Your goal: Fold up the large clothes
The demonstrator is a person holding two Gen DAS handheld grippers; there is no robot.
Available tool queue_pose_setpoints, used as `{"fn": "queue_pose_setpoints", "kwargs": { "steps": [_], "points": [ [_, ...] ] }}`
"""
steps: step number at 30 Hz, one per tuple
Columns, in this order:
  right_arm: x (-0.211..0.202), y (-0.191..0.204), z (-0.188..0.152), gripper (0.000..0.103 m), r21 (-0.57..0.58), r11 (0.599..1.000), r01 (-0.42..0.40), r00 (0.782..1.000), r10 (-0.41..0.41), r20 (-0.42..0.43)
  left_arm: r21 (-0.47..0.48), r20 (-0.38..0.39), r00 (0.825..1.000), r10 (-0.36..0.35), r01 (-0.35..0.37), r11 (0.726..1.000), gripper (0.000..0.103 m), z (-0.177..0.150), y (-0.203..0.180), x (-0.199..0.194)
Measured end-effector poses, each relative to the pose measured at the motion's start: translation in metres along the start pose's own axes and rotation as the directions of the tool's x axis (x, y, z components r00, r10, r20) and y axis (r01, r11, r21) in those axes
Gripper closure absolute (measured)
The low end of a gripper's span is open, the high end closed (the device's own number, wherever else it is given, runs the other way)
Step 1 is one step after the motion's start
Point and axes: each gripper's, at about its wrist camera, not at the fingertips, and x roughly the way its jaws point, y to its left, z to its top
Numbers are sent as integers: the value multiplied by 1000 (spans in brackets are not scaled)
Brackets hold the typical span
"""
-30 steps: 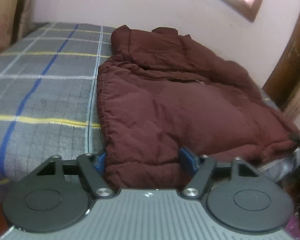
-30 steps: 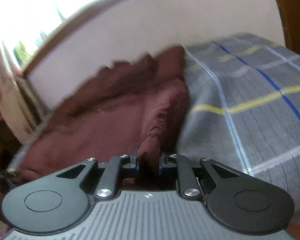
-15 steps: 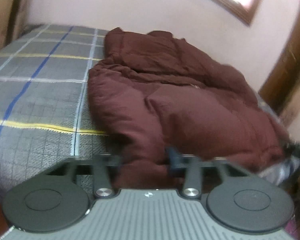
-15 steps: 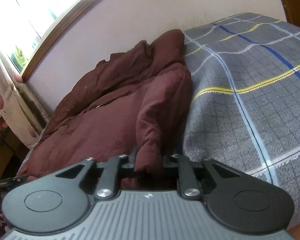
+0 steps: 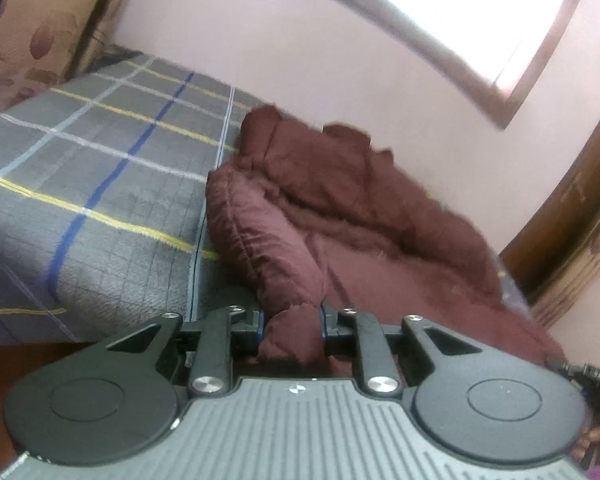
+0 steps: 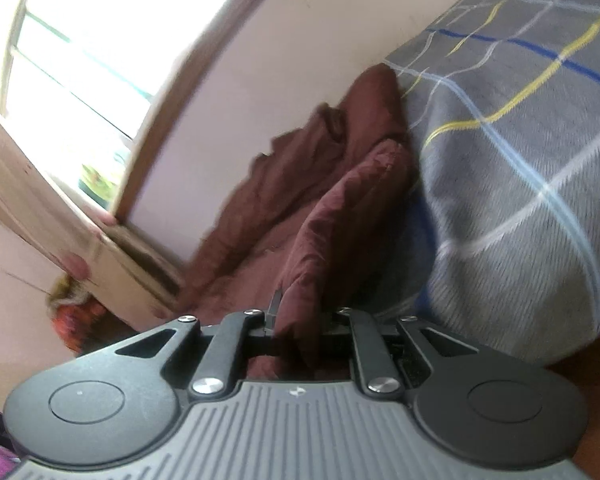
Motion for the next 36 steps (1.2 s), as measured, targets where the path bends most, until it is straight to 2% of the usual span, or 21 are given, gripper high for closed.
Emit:
{"fn": "queue_pose_setpoints", "kwargs": {
  "steps": [6,11,15,19,23,27,28,32,35,36],
  "points": [
    [-8,26,13,91,55,989,-139,989,136,64,1,123,992,-35,35,999,82,30,-22,-25],
    [13,45,55,90,25,979,-202,973,197,116,6,245,968,-56,56,998,82,67,-41,-20],
    [36,47,98,90,23,978,-208,966,202,162,0,310,950,-36,38,999,82,101,-49,2],
    [70,34,143,90,56,983,-175,967,160,199,-52,344,939,10,8,999,82,141,-47,48],
    [112,10,182,90,132,986,-107,974,77,215,-105,335,940,64,-30,994,81,169,-40,104],
    [161,-15,202,90,195,980,-36,980,-4,199,-106,311,943,119,-89,990,79,182,-38,158],
    [172,-21,204,90,207,978,-14,980,-27,195,-109,307,943,128,-99,989,73,184,-36,171],
    [215,-51,206,90,242,966,88,974,-134,181,-114,300,941,160,-131,985,65,181,-26,209],
    [235,-67,199,89,261,961,90,972,-142,186,-107,308,934,182,-156,982,52,174,-22,220],
    [237,-67,199,89,239,967,92,972,-139,188,-105,326,928,182,-156,982,39,171,-21,219]
  ]
}}
